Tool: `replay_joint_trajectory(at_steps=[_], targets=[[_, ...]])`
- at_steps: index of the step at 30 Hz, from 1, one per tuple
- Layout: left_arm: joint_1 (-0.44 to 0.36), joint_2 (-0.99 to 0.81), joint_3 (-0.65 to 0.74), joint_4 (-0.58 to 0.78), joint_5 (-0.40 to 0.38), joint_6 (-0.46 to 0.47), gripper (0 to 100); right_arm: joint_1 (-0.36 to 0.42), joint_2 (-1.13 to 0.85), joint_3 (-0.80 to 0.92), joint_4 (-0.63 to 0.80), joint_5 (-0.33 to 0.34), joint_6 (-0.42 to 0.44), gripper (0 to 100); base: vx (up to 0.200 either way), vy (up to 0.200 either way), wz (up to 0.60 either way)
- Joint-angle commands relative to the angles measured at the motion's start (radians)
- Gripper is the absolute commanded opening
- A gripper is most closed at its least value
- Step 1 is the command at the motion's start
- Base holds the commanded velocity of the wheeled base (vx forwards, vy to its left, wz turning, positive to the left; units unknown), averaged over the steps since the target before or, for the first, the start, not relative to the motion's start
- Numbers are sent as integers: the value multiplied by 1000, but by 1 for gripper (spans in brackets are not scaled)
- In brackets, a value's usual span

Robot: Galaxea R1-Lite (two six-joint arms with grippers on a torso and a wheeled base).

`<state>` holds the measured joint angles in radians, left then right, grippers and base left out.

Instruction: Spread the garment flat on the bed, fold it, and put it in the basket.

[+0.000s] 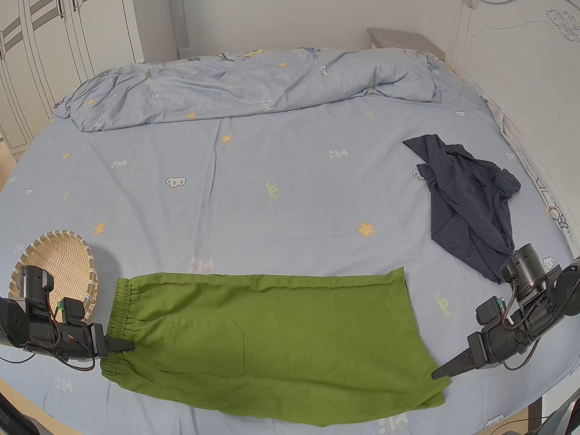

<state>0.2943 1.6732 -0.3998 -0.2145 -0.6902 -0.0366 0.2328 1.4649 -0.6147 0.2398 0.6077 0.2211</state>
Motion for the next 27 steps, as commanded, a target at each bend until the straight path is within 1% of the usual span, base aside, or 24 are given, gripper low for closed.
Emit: replay_joint_trajectory(at_steps=[1,6,9,10,11,12,14,18,19,24,26,27], targets=[[-3,-7,2,1,-5,0,0,7,2,10,-14,1,3,100,0,0,0],[-21,-75,16,3,-8,1,0,-10,-14,-5,-17,-5,1,100,0,0,0],[-18,-107,16,4,-8,1,0,-30,-51,-48,-19,-25,4,100,0,0,0],[-14,-128,15,6,-9,9,0,-36,-80,-103,-14,-54,18,100,0,0,0],[-12,-130,15,6,-9,9,0,-36,-81,-108,-14,-55,20,100,0,0,0],[-10,-145,15,10,-9,38,0,-30,-97,-169,-14,-91,44,100,0,0,0],[-12,-159,15,20,-8,55,0,-26,-100,-234,-10,-111,63,100,0,0,0],[-12,-174,15,35,-8,57,0,-33,-107,-286,0,-108,87,100,0,0,0],[-10,-179,13,37,-5,58,0,-43,-107,-307,-7,-98,106,100,0,0,0],[19,-174,-1,35,1,72,0,-53,-109,-307,-5,-98,106,100,0,0,0],[37,-178,-5,35,5,103,0,-70,-113,-309,-4,-98,104,100,0,0,0],[37,-178,-5,35,5,103,0,-70,-113,-309,-4,-98,104,100,0,0,0]])
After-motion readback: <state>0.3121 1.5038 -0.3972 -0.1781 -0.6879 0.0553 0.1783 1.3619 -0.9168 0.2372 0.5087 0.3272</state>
